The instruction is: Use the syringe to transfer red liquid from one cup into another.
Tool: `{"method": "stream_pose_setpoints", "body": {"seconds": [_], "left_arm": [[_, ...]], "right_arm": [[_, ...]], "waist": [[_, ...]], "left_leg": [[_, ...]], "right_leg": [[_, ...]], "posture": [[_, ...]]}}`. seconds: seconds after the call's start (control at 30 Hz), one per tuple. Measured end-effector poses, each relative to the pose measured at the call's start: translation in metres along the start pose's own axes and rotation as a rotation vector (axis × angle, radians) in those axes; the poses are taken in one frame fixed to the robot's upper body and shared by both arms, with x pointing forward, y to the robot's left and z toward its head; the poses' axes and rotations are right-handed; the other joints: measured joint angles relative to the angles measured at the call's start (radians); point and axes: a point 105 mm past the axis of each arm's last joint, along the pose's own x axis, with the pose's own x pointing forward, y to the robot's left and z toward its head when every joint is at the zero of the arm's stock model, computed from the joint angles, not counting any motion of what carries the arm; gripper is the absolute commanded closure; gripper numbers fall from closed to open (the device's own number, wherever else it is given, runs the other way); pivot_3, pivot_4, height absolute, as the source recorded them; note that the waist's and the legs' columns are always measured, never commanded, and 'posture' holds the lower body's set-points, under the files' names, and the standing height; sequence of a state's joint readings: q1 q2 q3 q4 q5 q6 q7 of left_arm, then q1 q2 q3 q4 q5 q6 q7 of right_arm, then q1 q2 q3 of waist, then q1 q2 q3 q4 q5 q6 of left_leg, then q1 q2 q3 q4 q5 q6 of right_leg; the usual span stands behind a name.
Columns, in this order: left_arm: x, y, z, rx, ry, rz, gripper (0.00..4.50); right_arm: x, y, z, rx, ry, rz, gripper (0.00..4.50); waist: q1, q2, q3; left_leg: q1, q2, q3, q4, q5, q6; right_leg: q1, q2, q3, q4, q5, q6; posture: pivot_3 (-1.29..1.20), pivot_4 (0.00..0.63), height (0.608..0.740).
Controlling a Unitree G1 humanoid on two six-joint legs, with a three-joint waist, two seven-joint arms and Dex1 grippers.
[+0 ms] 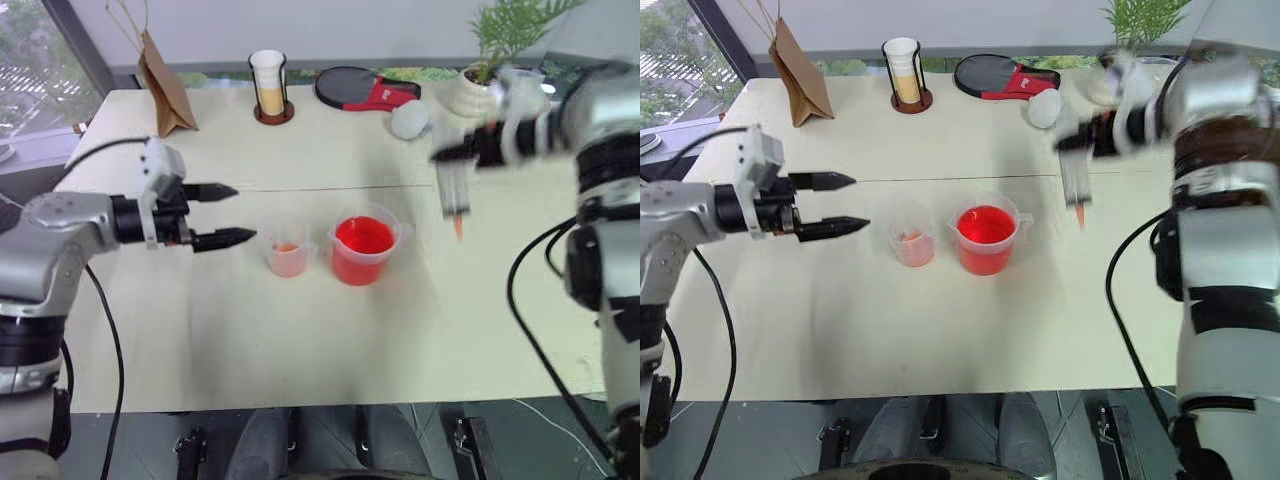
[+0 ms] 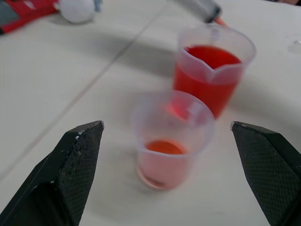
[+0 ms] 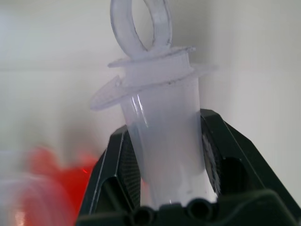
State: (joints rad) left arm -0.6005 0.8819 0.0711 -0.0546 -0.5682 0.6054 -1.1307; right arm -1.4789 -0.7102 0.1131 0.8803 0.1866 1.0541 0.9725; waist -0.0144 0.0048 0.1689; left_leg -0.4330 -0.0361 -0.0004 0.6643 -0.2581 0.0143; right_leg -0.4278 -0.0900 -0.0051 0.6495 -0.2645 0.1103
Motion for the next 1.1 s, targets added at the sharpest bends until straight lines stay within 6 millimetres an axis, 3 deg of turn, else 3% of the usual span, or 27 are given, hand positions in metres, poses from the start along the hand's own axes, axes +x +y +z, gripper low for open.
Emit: {"method": "stream_pose_setpoints", "body": {"seconds": [0.07, 0.13, 0.23, 0.37, 0.57, 0.77, 1.1], "left_arm": [[0.001, 0.008, 0.005, 0.044, 0.010, -0.007, 0.00], [0.004, 0.013, 0.006, 0.060, 0.026, -0.032, 0.00], [0.006, 0.022, 0.008, 0.055, 0.034, -0.047, 0.00], [0.016, 0.030, 0.031, 0.078, -0.044, -0.069, 0.00], [0.022, 0.038, 0.051, 0.116, -0.094, -0.093, 0.00], [0.042, 0.029, 0.091, 0.181, -0.198, -0.179, 0.00], [0.093, 0.032, 0.112, 0.251, -0.336, -0.175, 0.00]], "right_arm": [[-0.007, 0.023, 0.029, -0.111, -0.155, 0.104, 3.06], [-0.018, 0.049, 0.039, -0.205, -0.296, 0.253, 3.06], [-0.019, 0.086, 0.022, -0.264, -0.408, 0.451, 3.06], [-0.004, 0.114, -0.014, -0.238, -0.467, 0.556, 3.06], [-0.006, 0.115, -0.037, -0.226, -0.530, 0.515, 3.06], [0.001, 0.110, -0.052, -0.210, -0.522, 0.485, 3.06], [0.009, 0.108, -0.063, -0.199, -0.502, 0.462, 3.06]], "waist": [[-0.001, -0.001, 0.000], [0.003, -0.002, -0.001], [0.002, -0.002, -0.001], [0.004, -0.002, 0.000], [0.001, -0.002, 0.000], [0.000, -0.003, 0.000], [0.001, -0.003, 0.000]], "left_leg": [[0.000, 0.000, 0.000, 0.000, 0.000, 0.000], [0.000, 0.000, -0.001, 0.000, 0.000, 0.000], [0.000, 0.000, -0.002, 0.001, 0.000, 0.001], [0.000, 0.000, -0.002, 0.003, -0.001, 0.001], [0.000, 0.000, -0.002, 0.003, 0.000, 0.001], [0.000, 0.000, -0.002, 0.003, 0.000, 0.001], [0.001, 0.000, -0.003, 0.003, 0.000, 0.001]], "right_leg": [[0.001, 0.000, 0.000, 0.000, 0.000, 0.000], [0.002, 0.001, 0.000, 0.000, 0.000, 0.001], [0.003, 0.001, 0.000, 0.002, 0.001, 0.001], [0.003, 0.000, 0.000, 0.002, 0.001, 0.002], [0.002, 0.001, 0.000, 0.004, 0.001, 0.002], [0.002, 0.001, 0.001, 0.004, 0.001, 0.002], [0.002, 0.001, 0.000, 0.004, 0.001, 0.002]], "posture": [[0.00, 0.150, 0.740], [0.00, 0.150, 0.740], [0.00, 0.150, 0.740], [0.00, 0.150, 0.740], [0.00, 0.150, 0.740], [0.00, 0.150, 0.740], [0.00, 0.150, 0.740]]}}
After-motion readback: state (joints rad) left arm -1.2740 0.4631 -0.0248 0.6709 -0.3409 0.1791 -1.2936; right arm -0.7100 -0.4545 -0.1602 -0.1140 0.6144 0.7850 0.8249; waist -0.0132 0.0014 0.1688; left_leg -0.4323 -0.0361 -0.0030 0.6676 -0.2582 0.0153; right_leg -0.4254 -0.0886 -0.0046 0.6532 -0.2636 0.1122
